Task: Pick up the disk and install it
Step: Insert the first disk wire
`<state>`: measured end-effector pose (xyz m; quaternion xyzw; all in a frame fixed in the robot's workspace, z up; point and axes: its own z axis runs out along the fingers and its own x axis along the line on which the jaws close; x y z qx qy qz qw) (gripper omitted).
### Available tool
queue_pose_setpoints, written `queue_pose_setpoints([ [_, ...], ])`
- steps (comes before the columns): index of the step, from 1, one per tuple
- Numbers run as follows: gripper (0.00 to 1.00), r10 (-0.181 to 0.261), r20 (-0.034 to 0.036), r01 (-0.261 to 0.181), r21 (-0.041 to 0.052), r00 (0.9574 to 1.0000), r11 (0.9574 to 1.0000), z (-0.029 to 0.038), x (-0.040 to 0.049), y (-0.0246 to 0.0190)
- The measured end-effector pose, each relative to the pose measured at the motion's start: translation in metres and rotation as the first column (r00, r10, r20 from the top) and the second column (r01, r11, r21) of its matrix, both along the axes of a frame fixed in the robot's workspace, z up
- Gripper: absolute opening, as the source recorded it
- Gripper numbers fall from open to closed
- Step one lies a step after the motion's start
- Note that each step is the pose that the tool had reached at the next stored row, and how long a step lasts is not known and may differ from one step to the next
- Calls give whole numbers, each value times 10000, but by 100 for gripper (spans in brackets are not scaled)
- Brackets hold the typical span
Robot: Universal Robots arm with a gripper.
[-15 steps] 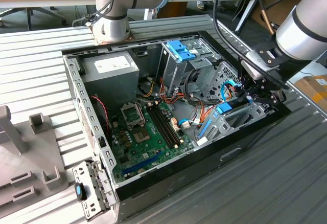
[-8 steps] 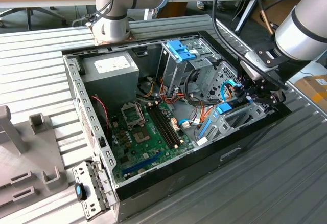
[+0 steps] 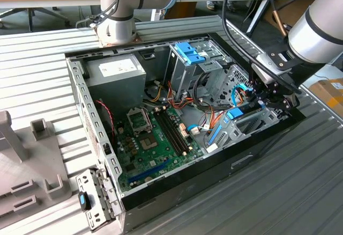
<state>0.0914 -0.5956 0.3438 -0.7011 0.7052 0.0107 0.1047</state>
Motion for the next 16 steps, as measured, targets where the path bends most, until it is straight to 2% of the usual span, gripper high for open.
queue_pose_setpoints([
  [16, 16, 38, 0, -38, -2, 10000, 10000, 19, 0, 2],
])
